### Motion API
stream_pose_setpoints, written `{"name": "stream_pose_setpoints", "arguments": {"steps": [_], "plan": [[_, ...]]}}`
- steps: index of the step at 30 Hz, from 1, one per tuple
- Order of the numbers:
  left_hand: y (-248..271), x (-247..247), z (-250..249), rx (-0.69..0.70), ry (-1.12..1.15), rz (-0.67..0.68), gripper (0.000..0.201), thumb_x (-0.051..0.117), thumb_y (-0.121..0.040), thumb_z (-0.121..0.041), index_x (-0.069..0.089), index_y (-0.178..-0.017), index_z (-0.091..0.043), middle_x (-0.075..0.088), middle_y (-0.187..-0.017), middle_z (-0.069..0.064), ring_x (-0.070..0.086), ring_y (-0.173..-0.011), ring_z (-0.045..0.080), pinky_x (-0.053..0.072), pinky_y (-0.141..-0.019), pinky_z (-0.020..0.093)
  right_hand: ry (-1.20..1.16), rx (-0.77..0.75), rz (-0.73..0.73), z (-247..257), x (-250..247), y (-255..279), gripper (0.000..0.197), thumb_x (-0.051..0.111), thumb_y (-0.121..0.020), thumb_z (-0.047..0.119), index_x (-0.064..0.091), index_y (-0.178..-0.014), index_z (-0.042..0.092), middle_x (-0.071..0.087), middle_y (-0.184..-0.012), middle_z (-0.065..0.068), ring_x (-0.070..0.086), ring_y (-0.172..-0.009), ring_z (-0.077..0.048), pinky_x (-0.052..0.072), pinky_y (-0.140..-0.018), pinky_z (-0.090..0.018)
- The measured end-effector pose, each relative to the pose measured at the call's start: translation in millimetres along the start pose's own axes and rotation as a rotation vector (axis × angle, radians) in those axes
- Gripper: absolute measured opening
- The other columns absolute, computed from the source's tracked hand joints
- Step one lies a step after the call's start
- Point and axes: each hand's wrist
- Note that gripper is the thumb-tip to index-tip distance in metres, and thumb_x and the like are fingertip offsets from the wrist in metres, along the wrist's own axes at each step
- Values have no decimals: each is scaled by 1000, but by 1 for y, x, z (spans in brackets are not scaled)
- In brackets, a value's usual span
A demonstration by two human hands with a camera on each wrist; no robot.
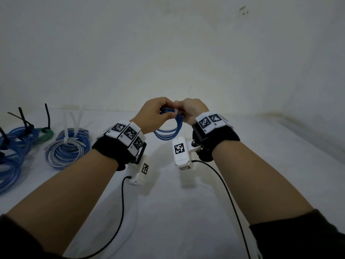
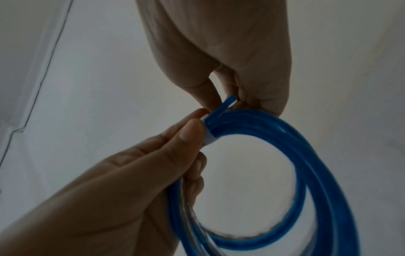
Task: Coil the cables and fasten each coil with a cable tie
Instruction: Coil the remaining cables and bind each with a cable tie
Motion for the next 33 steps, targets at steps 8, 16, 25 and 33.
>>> {"name": "stream_pose_setpoints", "arguments": {"steps": [8, 16, 25, 33], "plan": [[-3, 3, -5, -15, -32, 32, 15, 63, -86, -13, 66, -100, -7, 65, -91, -2, 60, -85, 10, 44, -76, 11, 60, -9, -80, -4, 0, -10, 19, 56, -83, -4, 56, -65, -3, 56, -63, -14, 54, -63, -27, 44, -68, -35], [-5, -5, -7, -31, -17, -85, 17, 66, -84, -11, 65, -100, -11, 67, -93, -1, 61, -84, 9, 45, -75, 5, 272, -228, -84, 4, -7, 2, 24, 55, -90, 15, 51, -66, 15, 54, -70, -3, 51, -69, -21, 44, -64, -28], [7, -20, -11, -233, 126, -362, 25, 62, -86, -11, 62, -111, -5, 64, -99, 5, 60, -90, 13, 45, -74, 10, -18, -291, 60, 4, 31, 39, 18, 48, -93, 9, 60, -88, -3, 62, -77, -13, 63, -63, -22, 58, -69, -34], [45, -63, -1, -275, 282, -214, 28, 40, -95, -6, 64, -106, -15, 65, -110, 7, 61, -103, 21, 48, -95, 33, -129, -263, 220, -4, 63, 52, 27, 64, -85, 7, 61, -109, -5, 66, -92, -16, 65, -73, -19, 56, -64, -21]]}}
Point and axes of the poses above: each hand's wrist, its own y-axis away from the middle knuckle, its own x-axis out of the palm, z = x × y
